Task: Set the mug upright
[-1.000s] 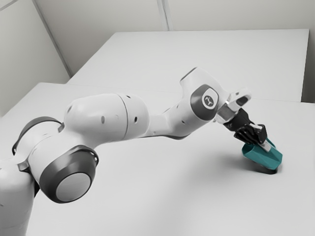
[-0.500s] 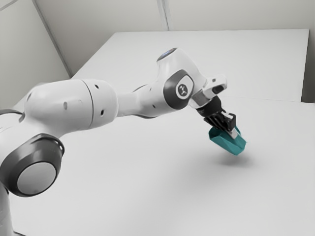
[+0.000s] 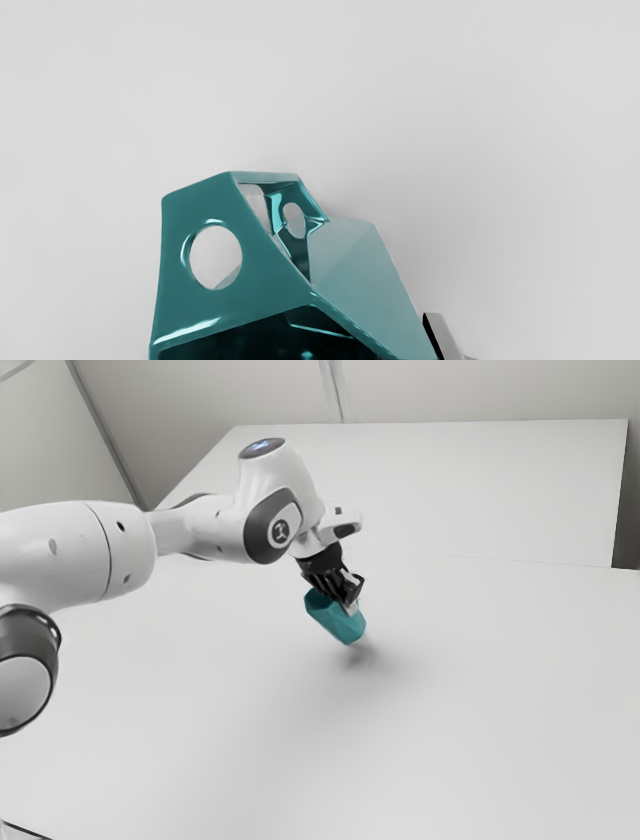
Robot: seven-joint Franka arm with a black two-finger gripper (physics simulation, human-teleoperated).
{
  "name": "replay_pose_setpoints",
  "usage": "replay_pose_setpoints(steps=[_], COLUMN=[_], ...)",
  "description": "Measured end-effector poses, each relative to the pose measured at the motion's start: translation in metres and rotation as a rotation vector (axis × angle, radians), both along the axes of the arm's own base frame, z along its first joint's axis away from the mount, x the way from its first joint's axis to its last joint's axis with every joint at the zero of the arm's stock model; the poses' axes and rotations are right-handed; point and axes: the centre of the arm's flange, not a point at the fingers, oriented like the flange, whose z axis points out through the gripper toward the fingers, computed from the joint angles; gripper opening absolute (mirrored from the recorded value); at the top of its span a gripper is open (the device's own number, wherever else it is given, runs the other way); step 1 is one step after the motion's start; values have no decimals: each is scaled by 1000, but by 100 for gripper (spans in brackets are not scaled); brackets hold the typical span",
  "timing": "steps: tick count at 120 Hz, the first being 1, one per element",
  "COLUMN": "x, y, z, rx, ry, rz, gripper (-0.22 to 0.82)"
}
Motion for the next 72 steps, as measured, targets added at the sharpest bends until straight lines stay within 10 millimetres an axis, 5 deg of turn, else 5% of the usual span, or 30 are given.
replay_pose_setpoints(steps=[36,72], x=[10,21], y=[80,121], z=[-9,-39], rx=[198,281], ry=[-4,25], rz=[73,140], gripper=[-15,-15])
